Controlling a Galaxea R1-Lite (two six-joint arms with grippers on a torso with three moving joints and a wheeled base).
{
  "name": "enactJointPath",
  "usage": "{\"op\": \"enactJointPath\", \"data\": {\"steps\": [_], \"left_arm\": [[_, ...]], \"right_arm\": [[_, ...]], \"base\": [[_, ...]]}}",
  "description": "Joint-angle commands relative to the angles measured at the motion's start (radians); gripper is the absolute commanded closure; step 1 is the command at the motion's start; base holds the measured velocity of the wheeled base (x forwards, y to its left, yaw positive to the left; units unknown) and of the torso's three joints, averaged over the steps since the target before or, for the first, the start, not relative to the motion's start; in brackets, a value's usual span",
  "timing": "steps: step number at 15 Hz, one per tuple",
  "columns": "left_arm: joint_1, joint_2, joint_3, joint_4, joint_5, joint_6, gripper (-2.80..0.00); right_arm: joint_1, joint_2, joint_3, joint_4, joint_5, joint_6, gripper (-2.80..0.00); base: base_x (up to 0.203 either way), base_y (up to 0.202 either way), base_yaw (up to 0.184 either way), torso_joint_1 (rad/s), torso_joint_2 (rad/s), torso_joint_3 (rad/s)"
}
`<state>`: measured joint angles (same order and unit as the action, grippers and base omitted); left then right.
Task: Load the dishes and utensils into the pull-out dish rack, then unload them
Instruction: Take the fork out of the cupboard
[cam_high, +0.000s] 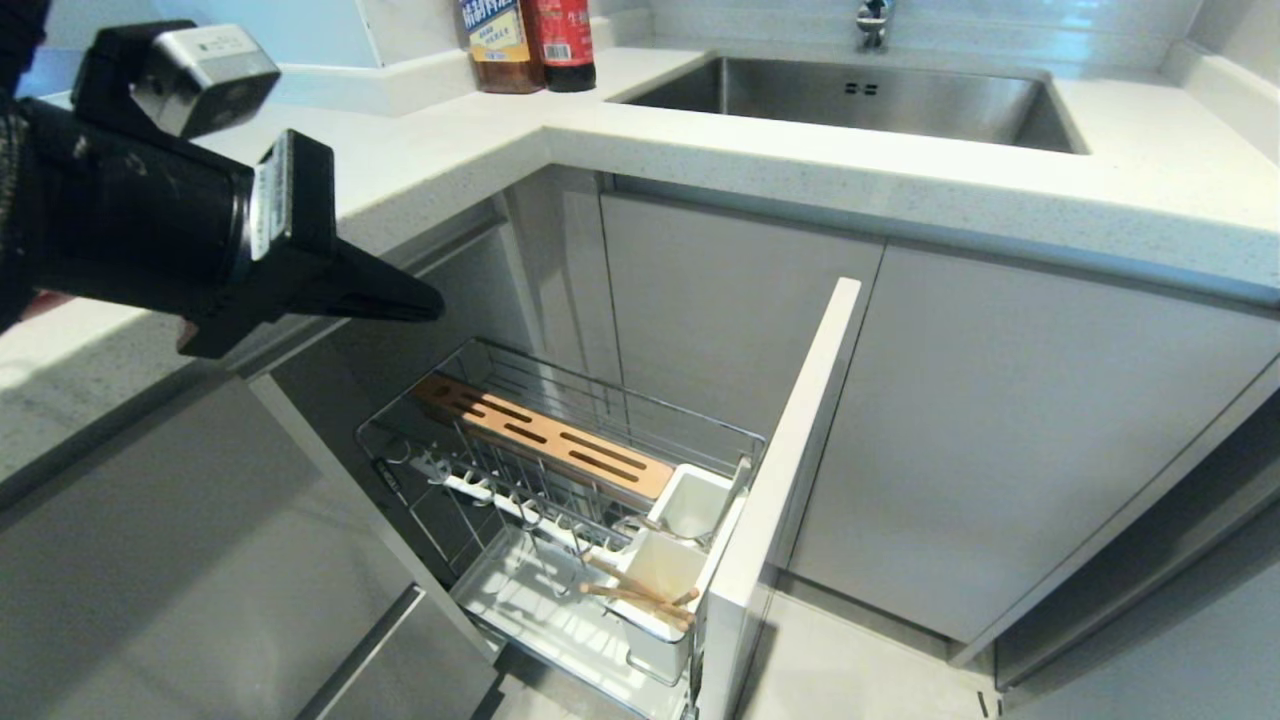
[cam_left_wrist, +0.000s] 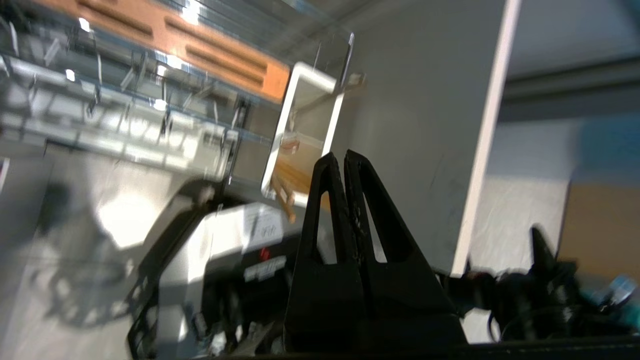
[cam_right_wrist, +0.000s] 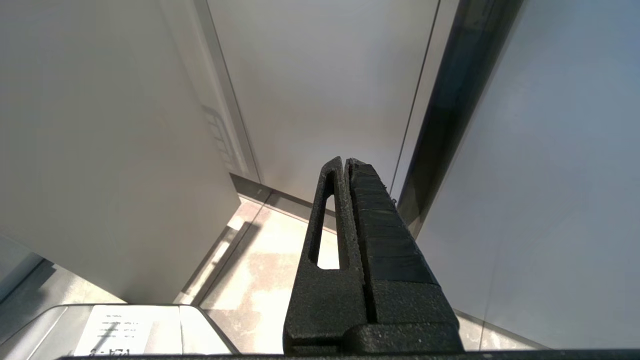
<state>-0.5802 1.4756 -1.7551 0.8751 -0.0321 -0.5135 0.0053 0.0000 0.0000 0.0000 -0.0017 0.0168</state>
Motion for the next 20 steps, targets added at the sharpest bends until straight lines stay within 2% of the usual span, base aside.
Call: {"op": "enactJointPath", "data": {"steps": [1, 5, 11, 16, 20], "left_arm": [[-0.029, 0.058, -0.030, 0.078, 0.001, 0.002, 0.00], [-0.083, 0.109, -0.041, 0.157, 0.001, 0.021, 0.00], [-0.114, 0.237, -0.009, 0.122, 0.028, 0.018, 0.00], [-0.118, 0.294, 0.090, -0.082, 0.051, 0.010, 0.00], [-0.147, 0.320, 0.237, -0.311, 0.217, 0.018, 0.00]], "right_arm": [[0.001, 0.000, 0.002, 0.000, 0.000, 0.000, 0.00], [0.001, 0.000, 0.002, 0.000, 0.000, 0.000, 0.00], [0.001, 0.000, 0.002, 0.000, 0.000, 0.000, 0.00], [0.001, 0.000, 0.002, 0.000, 0.000, 0.000, 0.00], [0.001, 0.000, 0.002, 0.000, 0.000, 0.000, 0.00]], "base": [[0.000, 0.000, 0.000, 0.000, 0.00, 0.000], [0.000, 0.000, 0.000, 0.000, 0.00, 0.000], [0.000, 0.000, 0.000, 0.000, 0.00, 0.000], [0.000, 0.000, 0.000, 0.000, 0.00, 0.000], [0.000, 0.000, 0.000, 0.000, 0.00, 0.000]]}}
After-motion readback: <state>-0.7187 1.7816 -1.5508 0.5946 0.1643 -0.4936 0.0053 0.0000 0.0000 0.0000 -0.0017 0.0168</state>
